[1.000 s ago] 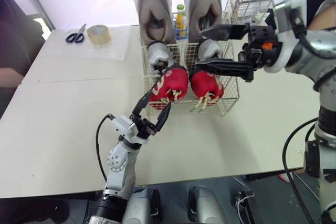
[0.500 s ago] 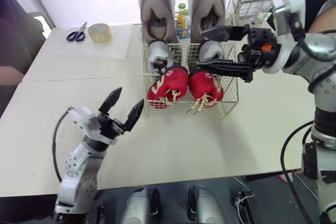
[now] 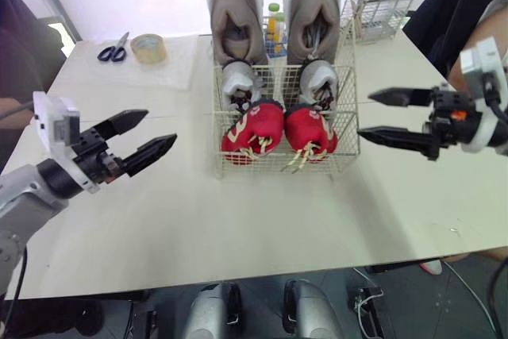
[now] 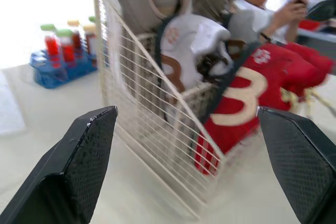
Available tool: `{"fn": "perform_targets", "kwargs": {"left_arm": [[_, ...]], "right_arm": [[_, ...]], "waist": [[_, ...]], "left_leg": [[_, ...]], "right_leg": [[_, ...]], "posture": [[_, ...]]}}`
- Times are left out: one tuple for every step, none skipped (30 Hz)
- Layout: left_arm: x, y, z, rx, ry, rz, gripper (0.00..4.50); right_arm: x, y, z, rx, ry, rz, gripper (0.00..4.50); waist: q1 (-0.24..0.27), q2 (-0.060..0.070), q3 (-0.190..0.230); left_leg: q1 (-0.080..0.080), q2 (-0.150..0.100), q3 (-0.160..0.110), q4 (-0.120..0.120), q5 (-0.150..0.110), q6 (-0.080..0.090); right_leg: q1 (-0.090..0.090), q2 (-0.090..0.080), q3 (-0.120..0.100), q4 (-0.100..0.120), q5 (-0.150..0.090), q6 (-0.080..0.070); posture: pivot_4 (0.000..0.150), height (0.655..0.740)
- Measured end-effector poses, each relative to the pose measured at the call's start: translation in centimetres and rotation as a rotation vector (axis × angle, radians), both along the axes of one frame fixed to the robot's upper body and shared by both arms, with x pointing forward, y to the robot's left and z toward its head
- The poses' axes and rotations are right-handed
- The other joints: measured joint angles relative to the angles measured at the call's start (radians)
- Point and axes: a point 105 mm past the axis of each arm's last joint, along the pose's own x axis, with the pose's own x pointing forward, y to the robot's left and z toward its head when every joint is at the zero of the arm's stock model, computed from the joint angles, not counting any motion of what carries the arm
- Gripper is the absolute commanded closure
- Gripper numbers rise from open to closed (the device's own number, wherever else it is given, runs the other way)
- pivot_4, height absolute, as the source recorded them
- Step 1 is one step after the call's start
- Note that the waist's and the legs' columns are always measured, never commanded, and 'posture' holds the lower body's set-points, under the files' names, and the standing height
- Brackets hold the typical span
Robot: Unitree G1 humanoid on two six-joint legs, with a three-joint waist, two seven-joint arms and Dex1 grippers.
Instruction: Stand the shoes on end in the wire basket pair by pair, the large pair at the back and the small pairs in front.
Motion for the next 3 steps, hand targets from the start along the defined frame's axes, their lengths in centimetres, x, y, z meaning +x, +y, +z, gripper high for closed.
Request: {"fn": "perform_targets", "kwargs": {"left_arm": [[-0.26, 0.01, -0.52, 0.036, 0.047, -0.021, 0.11], [-0.46, 0.04, -0.75, 0.055, 0.074, -0.035, 0.11], [-0.7, 0.01, -0.9, 0.069, 0.097, -0.058, 0.11]], "right_arm": [[-0.22, -0.7, -0.5, -0.017, 0.019, -0.023, 0.0], [-0.37, -1.14, -0.72, -0.025, 0.028, -0.037, 0.0], [-0.54, -1.56, -0.9, -0.036, 0.033, -0.049, 0.0]], "waist": [[0.0, 0.0, 0.0], [0.0, 0.0, 0.0], [0.0, 0.001, 0.0]], "left_leg": [[0.0, 0.0, 0.0, 0.0, 0.0, 0.0], [0.0, 0.0, 0.0, 0.0, 0.0, -0.001], [0.0, 0.0, 0.001, -0.001, 0.0, -0.001]], "right_leg": [[0.0, 0.0, 0.0, 0.0, 0.0, 0.0], [-0.001, 0.0, 0.0, 0.0, 0.0, 0.0], [-0.001, 0.0, 0.0, 0.0, 0.0, 0.0]], "posture": [[0.15, 0.74], [0.15, 0.74], [0.15, 0.74]]}}
